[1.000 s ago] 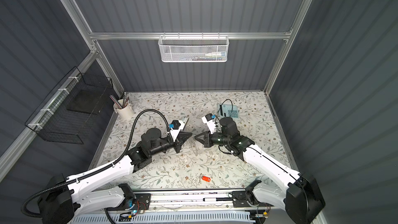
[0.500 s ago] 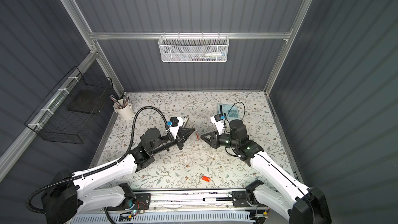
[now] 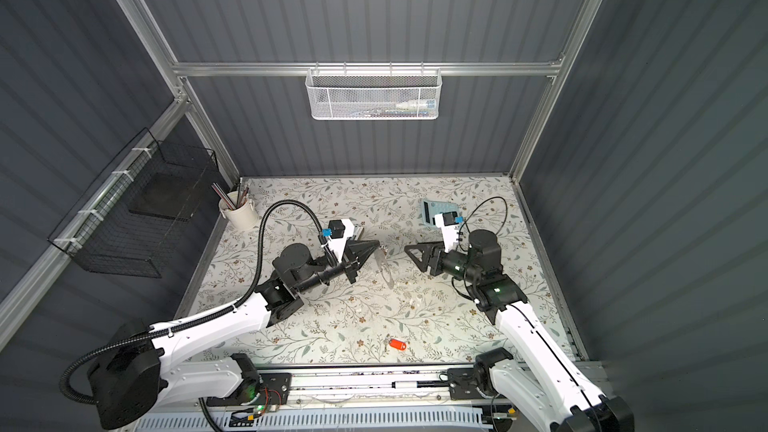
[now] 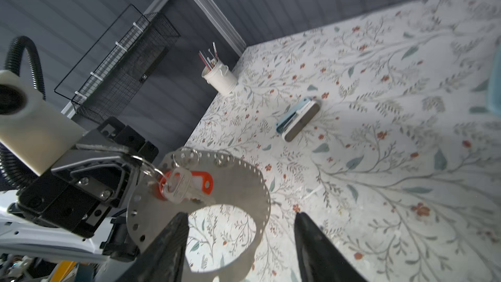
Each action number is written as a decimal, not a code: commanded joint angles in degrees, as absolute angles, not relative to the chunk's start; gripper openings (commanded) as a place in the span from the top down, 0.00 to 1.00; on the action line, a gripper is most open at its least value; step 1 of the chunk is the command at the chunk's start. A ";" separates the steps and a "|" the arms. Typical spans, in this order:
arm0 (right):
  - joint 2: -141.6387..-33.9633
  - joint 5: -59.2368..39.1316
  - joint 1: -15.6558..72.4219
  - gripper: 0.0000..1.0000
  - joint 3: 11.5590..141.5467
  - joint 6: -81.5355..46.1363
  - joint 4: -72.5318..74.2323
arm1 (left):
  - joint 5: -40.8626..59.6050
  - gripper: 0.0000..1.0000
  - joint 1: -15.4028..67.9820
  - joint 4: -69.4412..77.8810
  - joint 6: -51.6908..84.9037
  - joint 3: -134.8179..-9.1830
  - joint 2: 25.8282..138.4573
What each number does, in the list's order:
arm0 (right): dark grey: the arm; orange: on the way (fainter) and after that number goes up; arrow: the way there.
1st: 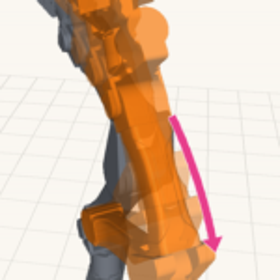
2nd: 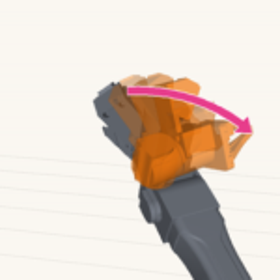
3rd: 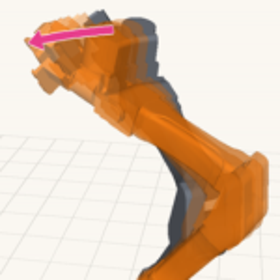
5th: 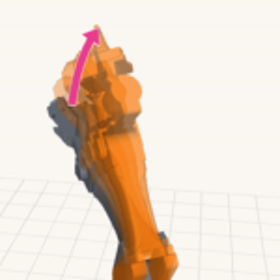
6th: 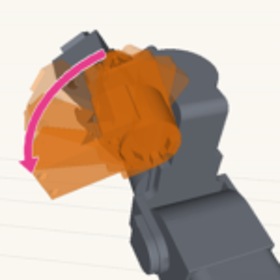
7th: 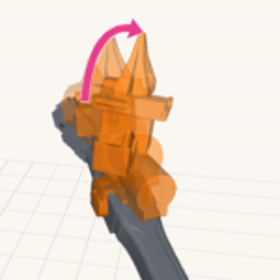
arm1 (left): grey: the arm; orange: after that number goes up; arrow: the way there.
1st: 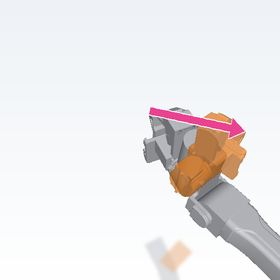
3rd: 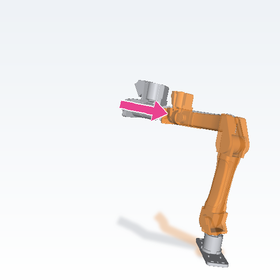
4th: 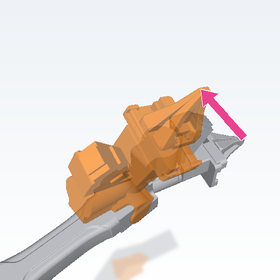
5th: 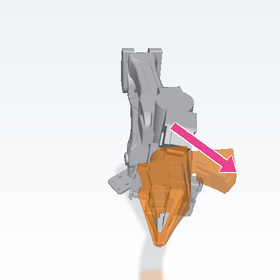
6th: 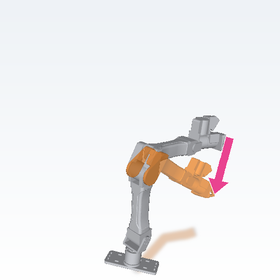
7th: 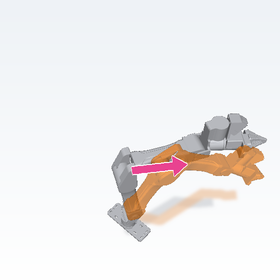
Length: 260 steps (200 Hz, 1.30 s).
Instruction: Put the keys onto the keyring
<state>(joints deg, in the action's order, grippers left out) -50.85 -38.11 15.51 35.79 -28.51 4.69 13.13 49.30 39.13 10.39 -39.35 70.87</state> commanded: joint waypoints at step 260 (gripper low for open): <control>-60.75 -60.48 18.76 0.81 42.27 -32.75 18.28 | 25.75 1.00 46.92 46.93 16.13 -47.55 77.26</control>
